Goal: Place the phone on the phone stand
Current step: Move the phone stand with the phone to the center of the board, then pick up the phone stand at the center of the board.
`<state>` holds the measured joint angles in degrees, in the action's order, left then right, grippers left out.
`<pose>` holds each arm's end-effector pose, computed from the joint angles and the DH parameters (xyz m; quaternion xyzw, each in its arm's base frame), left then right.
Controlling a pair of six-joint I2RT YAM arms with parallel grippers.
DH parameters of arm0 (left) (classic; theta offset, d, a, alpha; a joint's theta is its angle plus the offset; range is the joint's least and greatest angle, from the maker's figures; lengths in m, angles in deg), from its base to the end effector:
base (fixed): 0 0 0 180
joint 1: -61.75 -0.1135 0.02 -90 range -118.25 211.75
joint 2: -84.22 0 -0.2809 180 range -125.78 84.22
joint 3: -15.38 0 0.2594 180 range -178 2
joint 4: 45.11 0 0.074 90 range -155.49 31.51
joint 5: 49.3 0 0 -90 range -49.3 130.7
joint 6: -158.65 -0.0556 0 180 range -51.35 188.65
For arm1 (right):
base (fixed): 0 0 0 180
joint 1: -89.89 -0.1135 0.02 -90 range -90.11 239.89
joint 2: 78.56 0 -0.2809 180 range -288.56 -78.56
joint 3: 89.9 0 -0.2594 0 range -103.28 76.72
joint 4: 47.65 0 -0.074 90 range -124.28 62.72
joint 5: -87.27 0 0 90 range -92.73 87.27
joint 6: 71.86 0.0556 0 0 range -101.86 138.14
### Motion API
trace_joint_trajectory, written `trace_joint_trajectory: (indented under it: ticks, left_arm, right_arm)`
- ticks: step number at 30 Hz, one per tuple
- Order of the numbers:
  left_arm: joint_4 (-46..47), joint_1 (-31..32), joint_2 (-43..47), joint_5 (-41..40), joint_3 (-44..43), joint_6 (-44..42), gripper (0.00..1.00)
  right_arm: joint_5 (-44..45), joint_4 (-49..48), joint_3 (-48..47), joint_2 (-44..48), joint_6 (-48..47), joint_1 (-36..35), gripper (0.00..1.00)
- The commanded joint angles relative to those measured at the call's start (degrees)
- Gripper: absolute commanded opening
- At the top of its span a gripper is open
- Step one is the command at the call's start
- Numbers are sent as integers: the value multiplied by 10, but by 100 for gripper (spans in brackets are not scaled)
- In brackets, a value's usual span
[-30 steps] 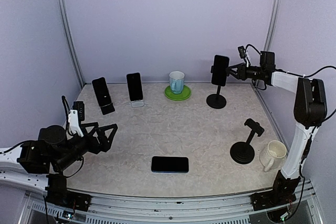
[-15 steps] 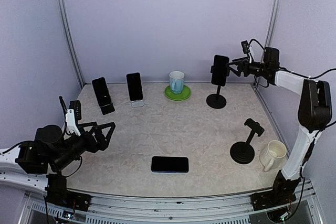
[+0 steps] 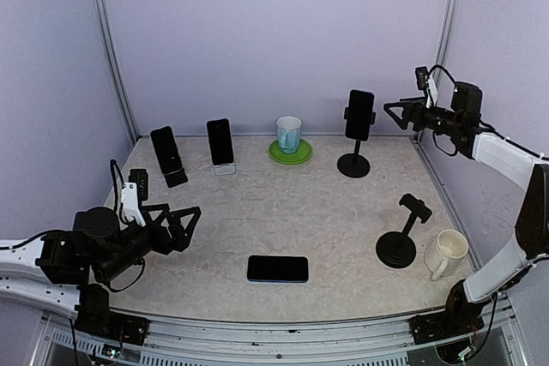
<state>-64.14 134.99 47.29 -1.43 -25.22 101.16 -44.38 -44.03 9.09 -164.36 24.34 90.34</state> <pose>0.0834 -0.1477 0.2684 0.0540 0.7716 -0.2786 0.5694 0.3725 0.0340 0.3551 -0.1908 0.7199 0.2994 0.5964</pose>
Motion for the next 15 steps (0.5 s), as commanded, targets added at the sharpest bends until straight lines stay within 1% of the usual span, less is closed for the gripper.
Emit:
trace_joint_trajectory:
  ticks: [1, 3, 7, 11, 15]
  left_arm:
    - [40, 3, -9, 13, 7, -14, 99]
    - [51, 3, -15, 17, 10, -15, 99]
    - [66, 3, -29, 23, 15, -18, 99]
    - [79, 3, -44, 28, 14, -23, 99]
    - [82, 3, -44, 33, 14, -23, 99]
  right_arm:
    - [53, 3, 88, 107, 24, -10, 89]
    - [75, 1, 138, 170, 52, -12, 89]
    - [94, -3, 201, 255, 84, -19, 89]
    - [120, 19, 225, 310, 98, -31, 89]
    - [151, 72, 239, 361, 88, -40, 89]
